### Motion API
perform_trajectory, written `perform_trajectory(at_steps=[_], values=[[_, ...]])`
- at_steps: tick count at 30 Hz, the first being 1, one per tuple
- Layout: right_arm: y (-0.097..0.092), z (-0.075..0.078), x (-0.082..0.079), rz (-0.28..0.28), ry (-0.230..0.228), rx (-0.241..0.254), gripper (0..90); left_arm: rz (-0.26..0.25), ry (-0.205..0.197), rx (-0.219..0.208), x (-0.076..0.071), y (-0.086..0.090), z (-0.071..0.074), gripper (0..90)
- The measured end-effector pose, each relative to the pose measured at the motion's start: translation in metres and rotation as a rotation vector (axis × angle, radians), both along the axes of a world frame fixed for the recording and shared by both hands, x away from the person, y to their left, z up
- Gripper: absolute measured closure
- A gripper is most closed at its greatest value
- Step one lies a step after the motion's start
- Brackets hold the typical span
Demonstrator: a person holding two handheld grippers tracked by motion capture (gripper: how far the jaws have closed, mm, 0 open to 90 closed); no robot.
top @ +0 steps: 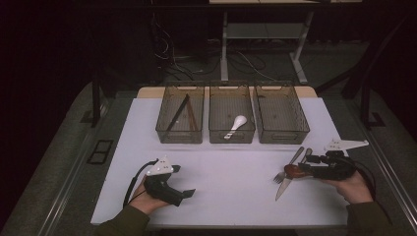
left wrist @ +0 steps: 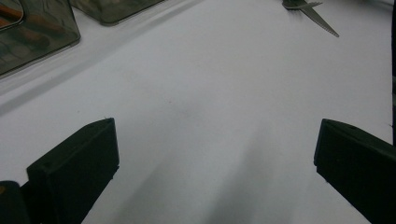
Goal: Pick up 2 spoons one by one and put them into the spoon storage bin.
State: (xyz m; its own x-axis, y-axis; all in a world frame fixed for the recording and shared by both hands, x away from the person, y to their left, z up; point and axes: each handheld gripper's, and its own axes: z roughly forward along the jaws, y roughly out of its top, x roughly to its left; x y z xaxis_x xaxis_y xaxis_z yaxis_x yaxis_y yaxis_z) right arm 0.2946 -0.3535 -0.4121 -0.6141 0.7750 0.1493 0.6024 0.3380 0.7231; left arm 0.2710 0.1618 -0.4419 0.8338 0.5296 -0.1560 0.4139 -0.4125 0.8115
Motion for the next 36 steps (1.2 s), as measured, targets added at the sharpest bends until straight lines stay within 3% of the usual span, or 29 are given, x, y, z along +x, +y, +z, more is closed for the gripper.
perform_trajectory(at_steps=[6, 17, 25, 36], values=[[0.007, -0.003, 0.017, 0.028, -0.012, 0.004, 42.8, -0.008, 0.002, 0.000, 0.000, -0.001, 0.000, 0.0], [0.003, -0.015, 0.010, 0.037, 0.022, -0.020, 44.0, -0.023, -0.002, 0.014, -0.001, -0.003, -0.001, 0.0], [0.005, -0.024, 0.008, 0.074, 0.055, -0.037, 45.3, -0.027, -0.004, 0.020, -0.001, -0.004, -0.001, 0.0], [0.005, -0.027, 0.004, 0.091, 0.055, -0.070, 50.0, -0.029, -0.004, 0.020, -0.002, -0.004, 0.000, 0.0]])
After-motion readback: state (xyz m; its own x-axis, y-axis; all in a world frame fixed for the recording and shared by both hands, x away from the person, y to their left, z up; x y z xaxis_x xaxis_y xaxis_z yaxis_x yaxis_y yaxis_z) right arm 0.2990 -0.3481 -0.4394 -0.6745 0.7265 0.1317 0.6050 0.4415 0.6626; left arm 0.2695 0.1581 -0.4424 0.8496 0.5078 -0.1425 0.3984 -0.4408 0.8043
